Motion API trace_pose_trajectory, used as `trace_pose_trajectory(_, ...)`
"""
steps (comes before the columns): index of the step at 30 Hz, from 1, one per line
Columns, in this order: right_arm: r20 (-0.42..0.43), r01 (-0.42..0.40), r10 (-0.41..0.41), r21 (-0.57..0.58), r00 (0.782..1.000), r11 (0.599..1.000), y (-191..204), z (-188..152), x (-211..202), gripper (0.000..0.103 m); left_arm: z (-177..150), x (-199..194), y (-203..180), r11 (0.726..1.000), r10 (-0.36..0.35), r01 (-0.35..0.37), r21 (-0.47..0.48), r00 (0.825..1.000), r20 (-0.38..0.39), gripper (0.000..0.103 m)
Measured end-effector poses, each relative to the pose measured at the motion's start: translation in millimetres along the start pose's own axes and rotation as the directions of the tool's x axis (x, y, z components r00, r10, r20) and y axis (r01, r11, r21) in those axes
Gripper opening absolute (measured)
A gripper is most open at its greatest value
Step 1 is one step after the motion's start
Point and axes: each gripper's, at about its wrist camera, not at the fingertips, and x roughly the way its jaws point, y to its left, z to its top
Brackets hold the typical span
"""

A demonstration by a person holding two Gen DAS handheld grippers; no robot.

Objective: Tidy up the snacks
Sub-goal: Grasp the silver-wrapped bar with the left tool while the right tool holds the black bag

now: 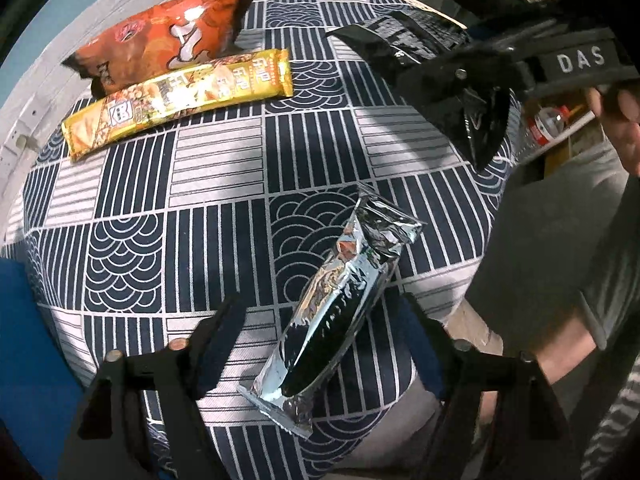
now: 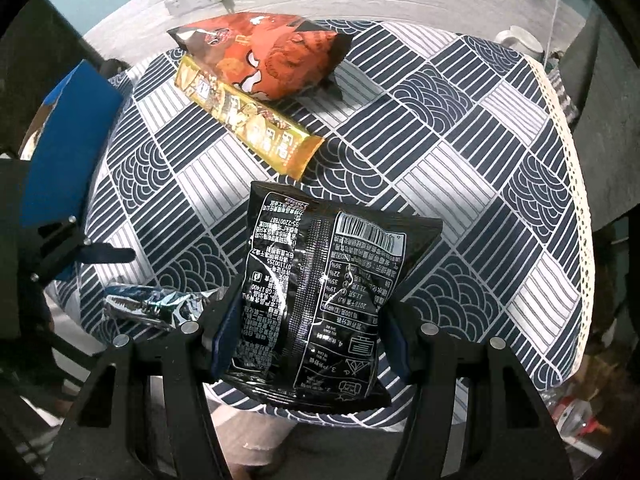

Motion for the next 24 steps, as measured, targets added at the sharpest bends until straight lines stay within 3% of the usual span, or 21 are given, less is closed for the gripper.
trace_pose_trajectory(3,0.001,-0.008,0.008,0.003,1.0,1.0,-1,1,1,0.061,2,12,7,0.999,-0.016,0.014,-0.043,0.999,-0.036,0.034)
trace_pose_trajectory(5,0.001,-0.013,0.013,0.006,1.0,1.0,-2,1,2,0.061,1,16,10,0.998,-0.016,0.015,-0.055,0.999,-0.032,0.03)
trace_pose_trajectory(16,0.019,-0.027,0.027,-0.002,0.999,1.0,1,5,-2,0.061,-3,-3,31,0.993,0.014,-0.012,-0.115,1.0,0.018,0.029)
trace_pose_trajectory(24,0.071,-0.032,0.035,-0.034,0.997,0.999,17,17,-22,0.061,-11,-41,45,0.98,0.098,-0.082,-0.182,0.992,0.081,0.03)
